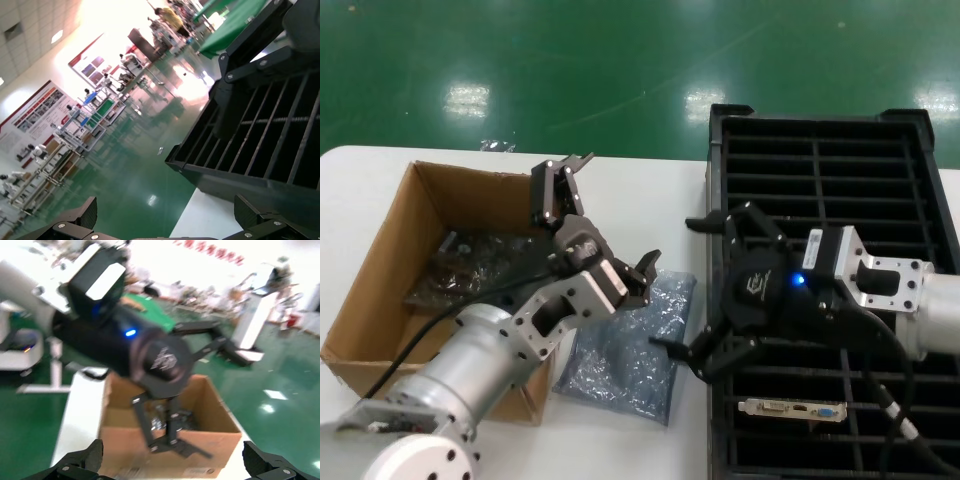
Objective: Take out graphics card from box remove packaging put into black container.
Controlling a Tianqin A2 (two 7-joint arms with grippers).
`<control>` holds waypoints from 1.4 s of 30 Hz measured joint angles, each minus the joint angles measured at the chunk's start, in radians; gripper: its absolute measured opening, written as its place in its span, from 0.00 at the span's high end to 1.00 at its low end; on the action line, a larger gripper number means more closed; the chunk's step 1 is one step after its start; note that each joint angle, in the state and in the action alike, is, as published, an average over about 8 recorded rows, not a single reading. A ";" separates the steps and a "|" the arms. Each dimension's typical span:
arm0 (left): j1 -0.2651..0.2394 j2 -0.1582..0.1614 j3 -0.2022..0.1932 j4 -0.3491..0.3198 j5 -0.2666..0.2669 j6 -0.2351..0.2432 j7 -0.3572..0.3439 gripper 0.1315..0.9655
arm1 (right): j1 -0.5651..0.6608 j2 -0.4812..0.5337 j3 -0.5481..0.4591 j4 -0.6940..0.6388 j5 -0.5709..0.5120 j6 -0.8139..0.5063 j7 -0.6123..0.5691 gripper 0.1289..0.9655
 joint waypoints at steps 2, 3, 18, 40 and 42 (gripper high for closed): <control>0.013 -0.003 -0.006 0.011 -0.052 -0.023 0.013 0.00 | -0.034 -0.012 0.021 0.003 0.009 0.042 -0.010 0.00; 0.019 -0.005 -0.009 0.016 -0.077 -0.034 0.019 0.00 | -0.050 -0.017 0.031 0.005 0.013 0.062 -0.015 0.00; 0.114 -0.028 -0.052 0.094 -0.461 -0.203 0.111 0.00 | -0.300 -0.104 0.185 0.031 0.079 0.376 -0.089 0.00; 0.253 -0.061 -0.115 0.209 -1.019 -0.448 0.246 0.00 | -0.664 -0.231 0.408 0.068 0.174 0.831 -0.197 0.00; 0.262 -0.063 -0.119 0.216 -1.055 -0.464 0.255 0.00 | -0.688 -0.239 0.423 0.071 0.180 0.861 -0.204 0.00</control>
